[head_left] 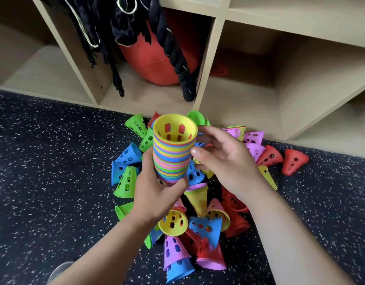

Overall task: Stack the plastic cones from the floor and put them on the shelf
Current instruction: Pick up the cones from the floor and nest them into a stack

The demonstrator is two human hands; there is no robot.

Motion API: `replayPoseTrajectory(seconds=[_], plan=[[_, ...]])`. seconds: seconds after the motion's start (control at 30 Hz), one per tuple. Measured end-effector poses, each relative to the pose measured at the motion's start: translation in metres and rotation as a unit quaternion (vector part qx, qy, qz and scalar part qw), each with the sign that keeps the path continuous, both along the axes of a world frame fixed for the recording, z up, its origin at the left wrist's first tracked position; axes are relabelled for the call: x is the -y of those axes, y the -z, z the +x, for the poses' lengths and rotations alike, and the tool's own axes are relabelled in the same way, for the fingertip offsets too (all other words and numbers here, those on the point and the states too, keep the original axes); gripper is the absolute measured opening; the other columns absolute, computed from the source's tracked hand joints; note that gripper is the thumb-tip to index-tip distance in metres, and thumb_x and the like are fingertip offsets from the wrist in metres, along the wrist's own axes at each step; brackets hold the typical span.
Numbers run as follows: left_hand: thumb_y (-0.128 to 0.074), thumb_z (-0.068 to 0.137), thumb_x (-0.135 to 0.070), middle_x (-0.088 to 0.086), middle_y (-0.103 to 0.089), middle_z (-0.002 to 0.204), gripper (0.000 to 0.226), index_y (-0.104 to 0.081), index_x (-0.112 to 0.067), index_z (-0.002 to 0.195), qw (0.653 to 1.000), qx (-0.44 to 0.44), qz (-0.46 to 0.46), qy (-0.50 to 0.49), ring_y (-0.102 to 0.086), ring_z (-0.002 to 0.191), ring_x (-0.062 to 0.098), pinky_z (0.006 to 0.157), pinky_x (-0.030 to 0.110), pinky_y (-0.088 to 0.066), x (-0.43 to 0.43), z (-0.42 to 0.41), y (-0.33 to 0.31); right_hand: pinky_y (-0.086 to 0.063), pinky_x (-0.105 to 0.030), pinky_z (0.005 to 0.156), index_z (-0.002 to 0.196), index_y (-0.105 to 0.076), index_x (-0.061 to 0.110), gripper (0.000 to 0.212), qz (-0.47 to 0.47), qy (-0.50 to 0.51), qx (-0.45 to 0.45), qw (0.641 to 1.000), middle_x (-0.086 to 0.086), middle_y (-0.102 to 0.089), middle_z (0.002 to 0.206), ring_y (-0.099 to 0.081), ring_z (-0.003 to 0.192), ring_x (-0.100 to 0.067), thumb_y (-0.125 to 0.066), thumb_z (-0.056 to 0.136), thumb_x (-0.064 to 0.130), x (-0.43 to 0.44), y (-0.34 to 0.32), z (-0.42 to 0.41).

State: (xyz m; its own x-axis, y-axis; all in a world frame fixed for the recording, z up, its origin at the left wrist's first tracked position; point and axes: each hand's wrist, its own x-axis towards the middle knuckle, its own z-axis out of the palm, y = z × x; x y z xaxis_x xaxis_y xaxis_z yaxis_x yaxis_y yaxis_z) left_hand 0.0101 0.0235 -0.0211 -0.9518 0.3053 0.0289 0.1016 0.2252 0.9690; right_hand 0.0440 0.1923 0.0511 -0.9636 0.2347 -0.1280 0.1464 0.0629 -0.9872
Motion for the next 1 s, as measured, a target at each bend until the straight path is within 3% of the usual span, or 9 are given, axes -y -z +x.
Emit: replayPoseTrajectory(seconds=[0.17, 0.27, 0.4, 0.5, 0.6, 0.7, 0.83, 0.9, 1.0], plan=[[-0.086, 0.071, -0.015, -0.025, -0.066, 0.109, 0.07, -0.046, -0.026, 0.128, 0.999, -0.015, -0.007, -0.043, -0.068, 0.098, 0.006, 0.088, 0.029, -0.054, 0.006, -0.007, 0.005, -0.062, -0.034, 0.063, 0.095, -0.069, 0.027, 0.017, 0.032, 0.221, 0.164, 0.961, -0.005, -0.072, 0.103, -0.072, 0.087, -0.023, -0.056, 0.095, 0.015, -0.026, 0.049, 0.005], [-0.087, 0.07, -0.02, -0.022, -0.067, 0.11, 0.07, -0.046, -0.033, 0.125, 0.998, -0.023, -0.004, -0.06, -0.069, 0.102, 0.008, 0.093, 0.034, -0.055, 0.009, -0.01, 0.007, -0.064, -0.042, 0.063, 0.082, -0.065, 0.023, 0.015, 0.084, 0.235, 0.288, 0.925, -0.011, -0.07, 0.096, -0.072, 0.075, -0.028, -0.057, 0.092, 0.015, -0.033, 0.091, 0.008], [-0.085, 0.069, -0.025, -0.015, -0.068, 0.113, 0.069, -0.046, -0.04, 0.124, 0.997, -0.027, -0.006, -0.065, -0.069, 0.104, 0.014, 0.094, 0.045, -0.055, 0.012, -0.011, 0.011, -0.058, -0.033, 0.055, 0.065, -0.055, 0.01, 0.034, 0.184, 0.224, 0.315, 0.904, -0.006, -0.066, 0.062, -0.071, 0.056, -0.028, -0.062, 0.092, 0.029, -0.03, 0.107, -0.011], [-0.085, 0.068, -0.027, -0.017, -0.068, 0.113, 0.074, -0.042, -0.054, 0.122, 0.997, -0.023, -0.025, -0.069, -0.069, 0.104, 0.01, 0.094, 0.042, -0.056, 0.012, -0.012, 0.012, -0.046, -0.031, 0.048, 0.06, -0.051, 0.01, 0.04, 0.222, 0.201, 0.325, 0.897, -0.007, -0.057, 0.058, -0.07, 0.061, -0.031, -0.065, 0.09, 0.032, -0.027, 0.114, -0.026], [-0.084, 0.068, -0.028, -0.019, -0.068, 0.114, 0.075, -0.041, -0.054, 0.124, 0.997, -0.018, -0.039, -0.069, -0.068, 0.104, 0.005, 0.094, 0.037, -0.056, 0.012, -0.012, 0.012, -0.053, -0.035, 0.058, 0.068, -0.061, 0.009, 0.026, 0.248, 0.218, 0.267, 0.906, -0.009, -0.066, 0.065, -0.068, 0.064, -0.031, -0.061, 0.091, 0.021, -0.025, 0.116, -0.024], [-0.088, 0.07, -0.021, -0.017, -0.068, 0.115, 0.078, -0.043, -0.044, 0.129, 0.996, -0.029, -0.054, -0.068, -0.067, 0.105, 0.002, 0.094, 0.033, -0.055, 0.012, -0.012, 0.013, -0.056, -0.036, 0.073, 0.097, -0.072, 0.015, 0.015, 0.275, 0.272, 0.113, 0.915, -0.003, -0.073, 0.083, -0.069, 0.075, -0.021, -0.059, 0.096, 0.022, -0.024, 0.09, -0.011], [-0.087, 0.071, -0.018, -0.018, -0.066, 0.115, 0.082, -0.039, -0.053, 0.128, 0.993, -0.041, -0.086, -0.076, -0.063, 0.104, -0.005, 0.09, 0.015, -0.049, 0.011, -0.012, 0.014, -0.048, -0.015, 0.071, 0.112, -0.07, 0.009, 0.019, 0.297, 0.31, -0.156, 0.89, 0.001, -0.066, 0.098, -0.061, 0.081, -0.007, -0.057, 0.099, 0.014, -0.011, 0.021, 0.002], [-0.087, 0.071, -0.019, -0.022, -0.064, 0.111, 0.08, -0.04, -0.051, 0.127, 0.991, -0.04, -0.1, -0.079, -0.059, 0.099, -0.015, 0.081, 0.001, -0.041, 0.01, -0.011, 0.014, -0.043, -0.011, 0.066, 0.11, -0.069, 0.001, 0.019, 0.336, 0.268, -0.253, 0.867, -0.001, -0.061, 0.096, -0.058, 0.077, -0.009, -0.056, 0.098, 0.007, -0.001, -0.008, 0.003], [-0.087, 0.07, -0.022, -0.021, -0.065, 0.111, 0.078, -0.043, -0.044, 0.13, 0.99, -0.031, -0.109, -0.084, -0.062, 0.096, -0.01, 0.08, 0.004, -0.042, 0.008, -0.007, 0.014, -0.043, -0.018, 0.062, 0.11, -0.07, -0.001, 0.021, 0.369, 0.128, -0.294, 0.872, -0.005, -0.064, 0.1, -0.057, 0.076, -0.008, -0.057, 0.097, 0.008, 0.012, -0.022, 0.002]])
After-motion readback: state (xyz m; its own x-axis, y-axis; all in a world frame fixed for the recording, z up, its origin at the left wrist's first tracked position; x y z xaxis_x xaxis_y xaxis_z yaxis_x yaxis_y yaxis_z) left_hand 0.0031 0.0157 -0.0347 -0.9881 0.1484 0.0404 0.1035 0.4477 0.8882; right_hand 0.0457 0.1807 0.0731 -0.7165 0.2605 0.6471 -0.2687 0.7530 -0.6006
